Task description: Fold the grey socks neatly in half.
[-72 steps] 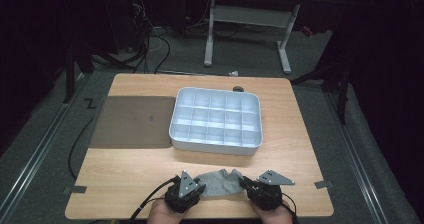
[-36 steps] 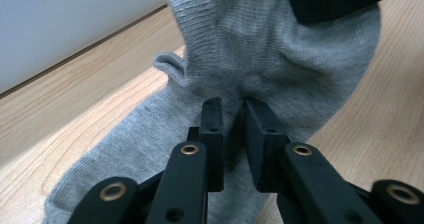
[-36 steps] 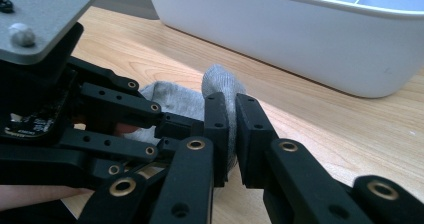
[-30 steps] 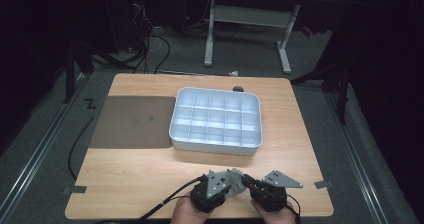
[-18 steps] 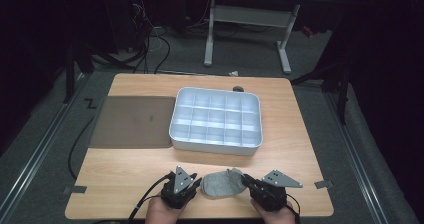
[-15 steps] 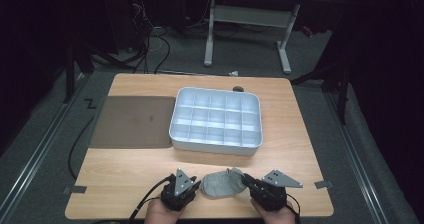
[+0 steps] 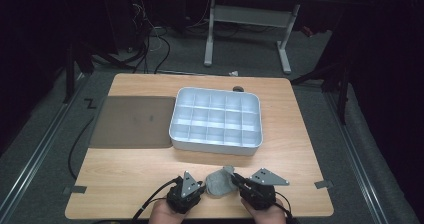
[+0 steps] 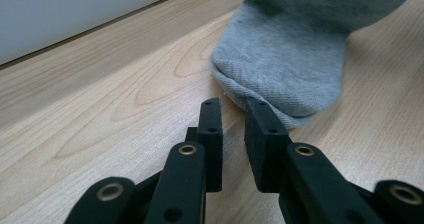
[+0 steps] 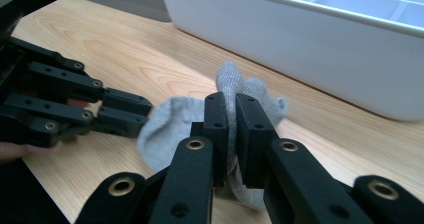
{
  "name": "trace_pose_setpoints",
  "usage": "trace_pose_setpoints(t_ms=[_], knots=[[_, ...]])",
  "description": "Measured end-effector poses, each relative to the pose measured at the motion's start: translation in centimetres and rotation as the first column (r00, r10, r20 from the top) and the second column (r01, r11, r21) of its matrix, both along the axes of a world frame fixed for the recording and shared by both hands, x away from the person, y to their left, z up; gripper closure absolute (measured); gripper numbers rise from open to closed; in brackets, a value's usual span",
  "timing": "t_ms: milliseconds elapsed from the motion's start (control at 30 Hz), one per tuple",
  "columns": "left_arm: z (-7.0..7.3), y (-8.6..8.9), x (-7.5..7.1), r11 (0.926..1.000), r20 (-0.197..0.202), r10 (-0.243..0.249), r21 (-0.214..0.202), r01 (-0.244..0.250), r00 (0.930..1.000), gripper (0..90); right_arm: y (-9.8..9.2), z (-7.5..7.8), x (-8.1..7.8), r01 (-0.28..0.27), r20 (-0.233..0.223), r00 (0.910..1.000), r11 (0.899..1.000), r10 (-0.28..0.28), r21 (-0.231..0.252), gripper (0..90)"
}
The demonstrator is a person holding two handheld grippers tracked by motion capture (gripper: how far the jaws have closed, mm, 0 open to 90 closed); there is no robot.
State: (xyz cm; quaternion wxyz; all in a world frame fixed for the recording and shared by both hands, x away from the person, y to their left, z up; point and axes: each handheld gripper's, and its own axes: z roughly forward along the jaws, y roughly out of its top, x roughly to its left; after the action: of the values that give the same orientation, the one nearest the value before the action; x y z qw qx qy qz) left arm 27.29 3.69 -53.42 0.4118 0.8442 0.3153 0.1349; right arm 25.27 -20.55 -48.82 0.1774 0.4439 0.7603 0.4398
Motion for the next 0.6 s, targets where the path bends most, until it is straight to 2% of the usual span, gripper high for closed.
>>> trace_pose_setpoints(t_ms=[267,433,567,600], knots=[[0.1,-0.4,0.1,0.9999,0.001,-0.010,-0.013,0.010,1.0000,77.8,2.6,-0.4,0.8,-0.047,-0.012,0.9988,0.998,0.046,-0.040,85.0],[0.1,-0.5,0.2,0.9998,0.000,-0.010,-0.016,0.010,1.0000,77.7,3.7,-1.3,1.0,-0.081,-0.046,0.9959,0.994,0.078,-0.071,84.5],[0.1,-0.6,0.2,0.9999,0.003,-0.009,-0.014,0.009,1.0000,77.7,4.3,-1.8,1.0,-0.101,-0.059,0.9936,0.992,0.097,-0.077,83.1],[0.1,-0.6,0.2,0.9999,0.001,-0.010,-0.013,0.010,1.0000,77.7,4.5,-1.9,1.0,-0.115,-0.064,0.9918,0.991,0.110,-0.067,80.3]])
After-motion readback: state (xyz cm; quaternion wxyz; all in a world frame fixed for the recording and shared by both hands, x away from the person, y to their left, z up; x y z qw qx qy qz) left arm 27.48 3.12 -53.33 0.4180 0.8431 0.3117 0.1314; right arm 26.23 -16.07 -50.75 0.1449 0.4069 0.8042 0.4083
